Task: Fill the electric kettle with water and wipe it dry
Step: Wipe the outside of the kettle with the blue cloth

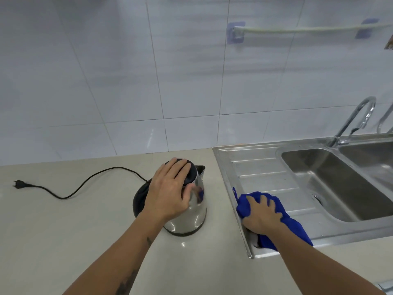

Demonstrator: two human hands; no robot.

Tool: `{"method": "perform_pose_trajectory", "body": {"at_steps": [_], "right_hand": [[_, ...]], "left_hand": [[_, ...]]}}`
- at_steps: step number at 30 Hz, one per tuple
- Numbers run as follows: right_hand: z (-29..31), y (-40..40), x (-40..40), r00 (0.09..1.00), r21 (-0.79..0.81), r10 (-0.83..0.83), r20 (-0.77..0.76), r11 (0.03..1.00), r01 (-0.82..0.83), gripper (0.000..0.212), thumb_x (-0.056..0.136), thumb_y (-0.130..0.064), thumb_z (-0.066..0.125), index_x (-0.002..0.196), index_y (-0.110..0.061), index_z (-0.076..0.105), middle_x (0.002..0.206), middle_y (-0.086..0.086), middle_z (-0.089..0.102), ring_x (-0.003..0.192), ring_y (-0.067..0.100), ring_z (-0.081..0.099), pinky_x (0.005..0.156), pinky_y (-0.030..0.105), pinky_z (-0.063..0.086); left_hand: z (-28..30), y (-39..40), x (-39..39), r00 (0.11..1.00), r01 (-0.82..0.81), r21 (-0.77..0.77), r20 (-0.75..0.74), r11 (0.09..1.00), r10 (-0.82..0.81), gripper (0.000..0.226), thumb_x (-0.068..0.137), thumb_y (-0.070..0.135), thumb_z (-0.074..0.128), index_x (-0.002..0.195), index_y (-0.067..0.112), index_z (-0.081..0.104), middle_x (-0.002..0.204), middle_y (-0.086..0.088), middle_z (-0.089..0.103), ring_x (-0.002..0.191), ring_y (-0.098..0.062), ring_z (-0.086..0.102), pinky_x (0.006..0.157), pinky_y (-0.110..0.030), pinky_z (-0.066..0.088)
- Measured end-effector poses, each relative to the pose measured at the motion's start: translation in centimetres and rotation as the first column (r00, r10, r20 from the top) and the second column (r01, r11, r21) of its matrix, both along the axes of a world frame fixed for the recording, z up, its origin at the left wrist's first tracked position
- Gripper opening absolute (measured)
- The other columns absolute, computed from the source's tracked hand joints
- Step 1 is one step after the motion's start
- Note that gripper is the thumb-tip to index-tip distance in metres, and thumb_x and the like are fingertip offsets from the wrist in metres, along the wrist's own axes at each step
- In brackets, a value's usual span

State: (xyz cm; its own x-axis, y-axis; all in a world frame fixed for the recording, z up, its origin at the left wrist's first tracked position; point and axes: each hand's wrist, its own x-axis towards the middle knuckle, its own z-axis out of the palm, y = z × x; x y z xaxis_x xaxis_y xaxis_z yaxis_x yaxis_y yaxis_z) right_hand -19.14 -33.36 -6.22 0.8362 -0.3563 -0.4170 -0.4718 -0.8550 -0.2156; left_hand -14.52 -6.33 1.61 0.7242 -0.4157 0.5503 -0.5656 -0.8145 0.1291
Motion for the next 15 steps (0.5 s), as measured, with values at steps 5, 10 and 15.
{"method": "perform_pose_trajectory", "body": {"at_steps": [5,10,15], "right_hand": [[-2.3,-2.8,-1.6,0.989,-0.129,0.146,-0.035,0.98,-0.149,0.077,0.088,-0.029,0.061,0.156,-0.03,0.023,0.157,0.009,0.027,0.141,0.036,0.033,0.113,0.053,0.037],[-3.3,-4.4,-2.0,0.958,-0.219,0.283,0.053,0.939,-0.265,0.068,0.09,-0.025,0.062,0.151,-0.03,0.032,0.148,0.004,0.037,0.129,0.029,0.043,0.104,0.042,0.048],[-2.4,-4.8,-1.6,0.96,-0.035,0.215,0.177,0.977,-0.212,0.064,0.089,-0.007,0.059,0.148,-0.027,0.045,0.137,0.001,0.05,0.12,0.026,0.051,0.095,0.04,0.053]], "left_hand": [[-0.3,-0.9,-0.6,0.996,-0.079,-0.035,-0.042,0.996,0.077,0.051,0.088,0.035,0.052,0.132,0.01,0.061,0.139,-0.004,0.058,0.137,-0.026,0.045,0.111,-0.045,0.036],[-0.5,-2.2,-1.2,0.986,-0.16,-0.083,-0.058,0.984,0.155,0.05,0.086,0.032,0.055,0.133,0.013,0.06,0.141,-0.002,0.056,0.139,-0.023,0.042,0.114,-0.045,0.031],[0.2,-1.5,-1.9,0.982,-0.157,-0.159,-0.127,0.975,0.137,0.052,0.086,0.029,0.057,0.135,0.013,0.057,0.143,0.003,0.052,0.136,-0.021,0.044,0.113,-0.049,0.033]]}}
